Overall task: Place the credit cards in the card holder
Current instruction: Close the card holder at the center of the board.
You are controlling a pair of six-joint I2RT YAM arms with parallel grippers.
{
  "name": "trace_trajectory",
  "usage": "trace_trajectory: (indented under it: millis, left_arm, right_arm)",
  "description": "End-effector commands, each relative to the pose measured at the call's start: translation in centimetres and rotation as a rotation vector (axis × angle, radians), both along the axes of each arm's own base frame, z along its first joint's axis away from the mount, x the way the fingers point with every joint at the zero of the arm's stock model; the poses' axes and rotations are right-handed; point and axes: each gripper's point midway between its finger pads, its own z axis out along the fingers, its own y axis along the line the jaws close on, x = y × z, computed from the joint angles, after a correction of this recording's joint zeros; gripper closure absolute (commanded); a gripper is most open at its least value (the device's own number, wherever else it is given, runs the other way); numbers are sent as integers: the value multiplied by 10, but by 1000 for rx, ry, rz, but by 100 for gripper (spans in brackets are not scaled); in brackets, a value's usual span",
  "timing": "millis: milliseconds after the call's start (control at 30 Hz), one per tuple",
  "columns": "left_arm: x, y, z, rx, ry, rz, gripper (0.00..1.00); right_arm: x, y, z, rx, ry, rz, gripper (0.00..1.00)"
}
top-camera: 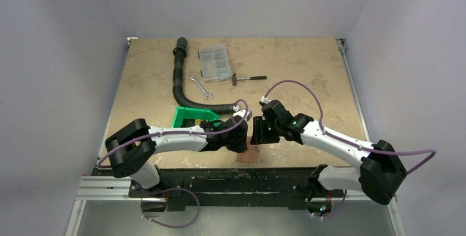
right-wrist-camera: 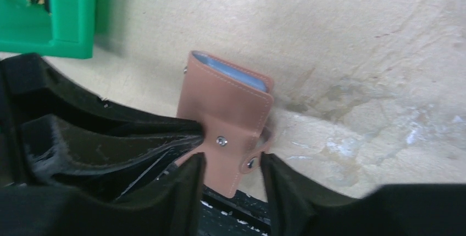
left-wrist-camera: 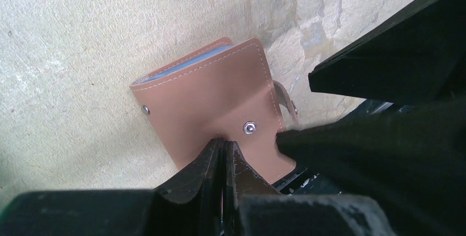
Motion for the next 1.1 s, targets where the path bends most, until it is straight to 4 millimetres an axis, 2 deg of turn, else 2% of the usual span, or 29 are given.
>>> trace_trajectory:
  millis: [0,133,267,400,667,1067]
  left_arm:
    - [-10,21,-29,98,31,6,97]
    - [-9,22,-27,94,23,9,97]
    - [-10,23,-28,96,25,8,97]
    - [-9,21,-28,91,25,7,97]
    - [-10,22,-28,94,27,6,97]
    - [-10,22,-27,93,25,6,97]
  right_arm:
    - [7,-14,0,-82,-14,-55,56]
    - [6,-12,0,-80,-11,-43,61]
    - [2,-2,0,-49,1,-7,57]
    - [-1,-3,-5,-60,10,-4,54]
    - [-4,-5,-9,-67,20,-6,68]
    - [-8,-6,-16,-73,36,2,68]
